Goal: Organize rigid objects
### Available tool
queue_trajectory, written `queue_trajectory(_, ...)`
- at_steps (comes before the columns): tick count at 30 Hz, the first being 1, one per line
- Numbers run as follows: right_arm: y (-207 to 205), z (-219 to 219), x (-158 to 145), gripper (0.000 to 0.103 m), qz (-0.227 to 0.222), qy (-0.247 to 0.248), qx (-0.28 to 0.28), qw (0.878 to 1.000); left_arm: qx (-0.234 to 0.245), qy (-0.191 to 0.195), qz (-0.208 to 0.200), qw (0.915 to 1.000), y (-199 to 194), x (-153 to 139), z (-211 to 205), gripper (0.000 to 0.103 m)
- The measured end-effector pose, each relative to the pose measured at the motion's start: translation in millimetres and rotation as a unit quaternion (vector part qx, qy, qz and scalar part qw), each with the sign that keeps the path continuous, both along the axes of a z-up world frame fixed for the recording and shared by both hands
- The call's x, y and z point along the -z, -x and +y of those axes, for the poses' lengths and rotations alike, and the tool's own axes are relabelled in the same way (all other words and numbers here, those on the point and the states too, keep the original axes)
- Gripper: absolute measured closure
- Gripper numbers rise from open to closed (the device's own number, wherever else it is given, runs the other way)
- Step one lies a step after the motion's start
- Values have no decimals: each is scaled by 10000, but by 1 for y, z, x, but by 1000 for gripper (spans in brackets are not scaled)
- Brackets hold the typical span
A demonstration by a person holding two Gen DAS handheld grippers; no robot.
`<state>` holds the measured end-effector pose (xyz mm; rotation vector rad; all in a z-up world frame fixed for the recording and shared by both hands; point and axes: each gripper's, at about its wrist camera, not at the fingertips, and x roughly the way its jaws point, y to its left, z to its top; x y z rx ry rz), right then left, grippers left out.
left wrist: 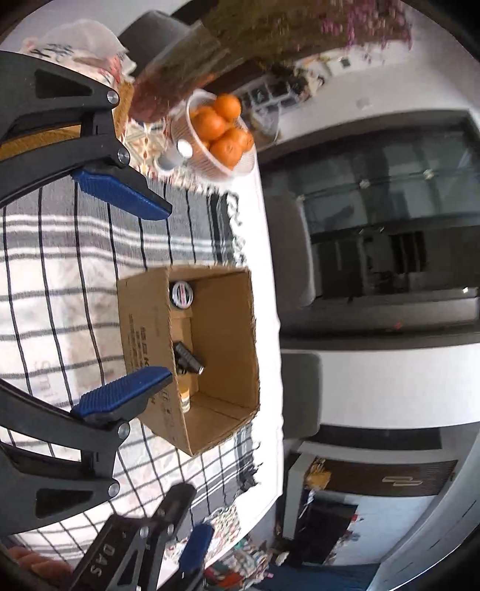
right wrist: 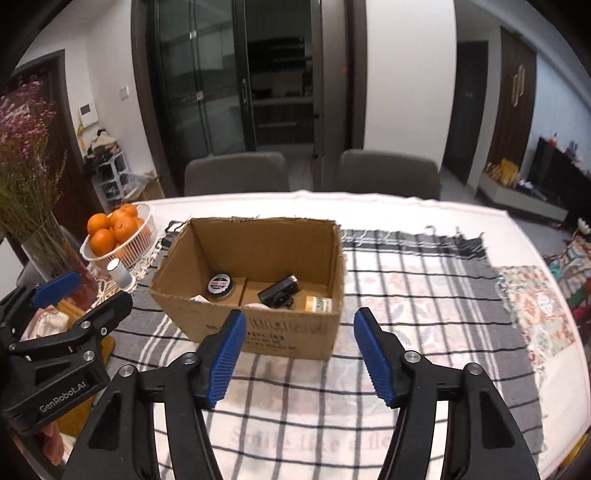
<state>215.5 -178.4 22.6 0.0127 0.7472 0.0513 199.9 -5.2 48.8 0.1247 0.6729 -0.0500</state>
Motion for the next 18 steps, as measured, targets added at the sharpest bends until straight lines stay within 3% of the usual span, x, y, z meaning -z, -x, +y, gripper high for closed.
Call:
queue_trajectory(8, 68, 5, -6, 28, -573, 205, 312, 9977, -158, 76, -493, 9986, 56, 2, 8, 0)
queue_trajectory(12, 97, 7, -5, 19, -833, 250, 441, 9952, -252, 29, -637, 9976, 79, 4, 11, 0)
queue_trajectory(18, 124, 4, 1, 18, -931, 87, 653, 9935, -290, 104, -662, 9973, 107, 5, 15, 0)
